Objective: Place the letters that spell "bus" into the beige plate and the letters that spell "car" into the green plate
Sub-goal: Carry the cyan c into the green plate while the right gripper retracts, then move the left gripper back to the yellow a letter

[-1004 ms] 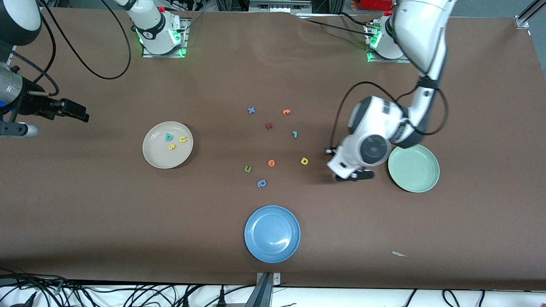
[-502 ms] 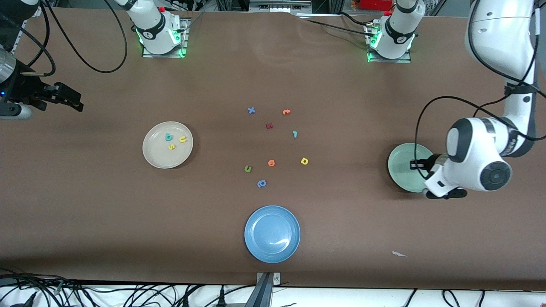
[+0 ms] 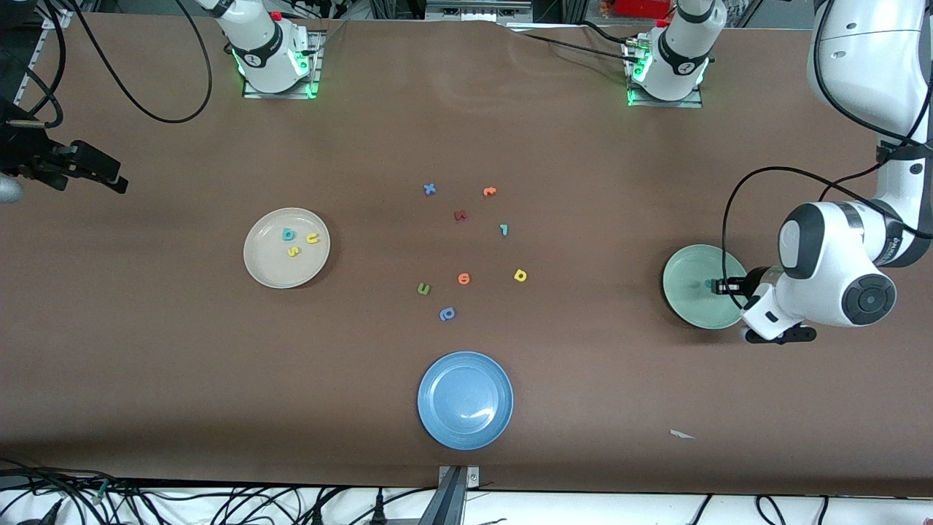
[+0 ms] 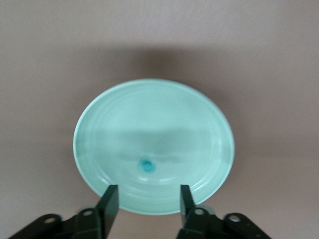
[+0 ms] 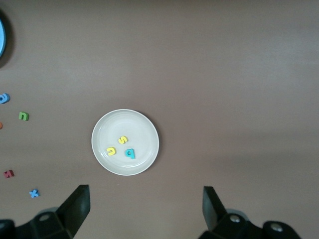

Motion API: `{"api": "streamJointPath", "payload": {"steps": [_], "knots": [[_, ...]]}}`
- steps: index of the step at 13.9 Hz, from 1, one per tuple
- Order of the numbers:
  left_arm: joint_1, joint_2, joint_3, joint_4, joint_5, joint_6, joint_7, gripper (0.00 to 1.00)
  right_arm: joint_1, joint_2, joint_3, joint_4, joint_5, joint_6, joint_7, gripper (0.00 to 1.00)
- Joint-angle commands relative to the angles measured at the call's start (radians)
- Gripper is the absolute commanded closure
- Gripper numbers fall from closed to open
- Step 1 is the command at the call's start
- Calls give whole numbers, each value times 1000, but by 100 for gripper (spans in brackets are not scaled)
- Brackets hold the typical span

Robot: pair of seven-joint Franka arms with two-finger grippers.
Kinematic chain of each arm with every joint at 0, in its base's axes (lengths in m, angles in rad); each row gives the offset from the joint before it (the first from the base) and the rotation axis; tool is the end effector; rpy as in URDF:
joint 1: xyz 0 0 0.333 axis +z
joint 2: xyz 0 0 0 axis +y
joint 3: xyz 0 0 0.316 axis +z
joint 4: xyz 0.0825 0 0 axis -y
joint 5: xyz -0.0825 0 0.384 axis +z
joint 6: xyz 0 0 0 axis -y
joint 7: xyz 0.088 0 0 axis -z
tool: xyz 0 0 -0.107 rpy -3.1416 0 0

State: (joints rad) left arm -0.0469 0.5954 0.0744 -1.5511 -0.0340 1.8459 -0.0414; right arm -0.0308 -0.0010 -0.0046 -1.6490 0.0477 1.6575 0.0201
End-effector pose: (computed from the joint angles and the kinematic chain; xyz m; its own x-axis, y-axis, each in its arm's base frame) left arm 0.6649 0.0093 0.2811 0.9528 0.0769 -0.2936 0.0727 -0.9970 -0.0253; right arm 0.5602 -0.0151 0.5957 0.9982 -0.0596 0.0084 -0.0591 -0.9971 -0.0477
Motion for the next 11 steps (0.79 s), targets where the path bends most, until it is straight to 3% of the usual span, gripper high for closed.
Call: {"api": "streamJointPath", "payload": {"steps": [1,6,8,11], "knots": [[-45,-43,-34,16,20,-8,-140,0,-1,-28,3,-18,21,-2,-19,0],[-114,-28,-241,14,20,30,-593,1,-1,-16,9,-9,3,-25,-17,0],[-154,3,-286,13,20,131,-699,1,-1,-16,11,-9,1,-28,-17,0],[-258,99,-291,9,25,341,-791,3,-1,-16,11,-9,-19,-30,-16,0]]}}
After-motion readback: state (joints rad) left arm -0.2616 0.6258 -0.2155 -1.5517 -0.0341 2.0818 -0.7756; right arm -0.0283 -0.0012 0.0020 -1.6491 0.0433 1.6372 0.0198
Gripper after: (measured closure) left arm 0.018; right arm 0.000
